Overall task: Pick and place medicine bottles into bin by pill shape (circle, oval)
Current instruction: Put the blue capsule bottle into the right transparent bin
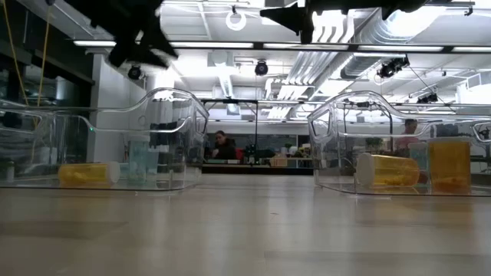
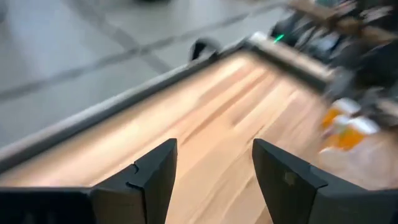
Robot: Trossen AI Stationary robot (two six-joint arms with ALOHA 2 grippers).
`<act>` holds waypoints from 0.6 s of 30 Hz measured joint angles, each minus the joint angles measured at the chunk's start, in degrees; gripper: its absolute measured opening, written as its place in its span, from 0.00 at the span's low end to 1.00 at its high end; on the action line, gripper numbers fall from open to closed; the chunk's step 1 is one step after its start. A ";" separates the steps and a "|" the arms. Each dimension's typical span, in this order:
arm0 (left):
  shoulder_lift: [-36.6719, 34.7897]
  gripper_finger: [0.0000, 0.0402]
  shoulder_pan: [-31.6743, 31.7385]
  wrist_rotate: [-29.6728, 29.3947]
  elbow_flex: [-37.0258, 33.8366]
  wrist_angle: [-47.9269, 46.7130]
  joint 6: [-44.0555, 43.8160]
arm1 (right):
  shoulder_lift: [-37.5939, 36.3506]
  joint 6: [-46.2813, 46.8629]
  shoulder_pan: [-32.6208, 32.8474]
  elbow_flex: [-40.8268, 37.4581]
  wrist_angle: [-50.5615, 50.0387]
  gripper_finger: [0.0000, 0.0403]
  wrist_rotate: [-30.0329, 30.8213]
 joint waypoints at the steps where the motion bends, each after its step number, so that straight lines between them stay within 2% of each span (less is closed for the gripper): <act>1: 0.00 0.50 1.61 0.85 -0.07 -2.62 -1.82 | 0.00 0.00 0.00 0.00 -0.28 0.73 0.00; 5: -0.01 0.50 7.01 5.57 -2.68 -9.90 -4.45 | 0.00 1.42 0.00 0.00 -0.89 0.73 0.04; 10: -0.02 0.50 11.43 12.37 -10.38 -9.49 -4.18 | 0.00 2.41 0.00 0.00 -1.98 0.73 0.07; 15: 0.07 0.50 16.01 13.89 -17.33 -7.56 -6.22 | 0.00 2.80 0.02 0.00 -2.01 0.73 0.67; 18: 0.08 0.50 19.29 14.42 -18.72 -6.12 -6.34 | 0.00 2.82 0.02 0.00 -2.03 0.73 1.91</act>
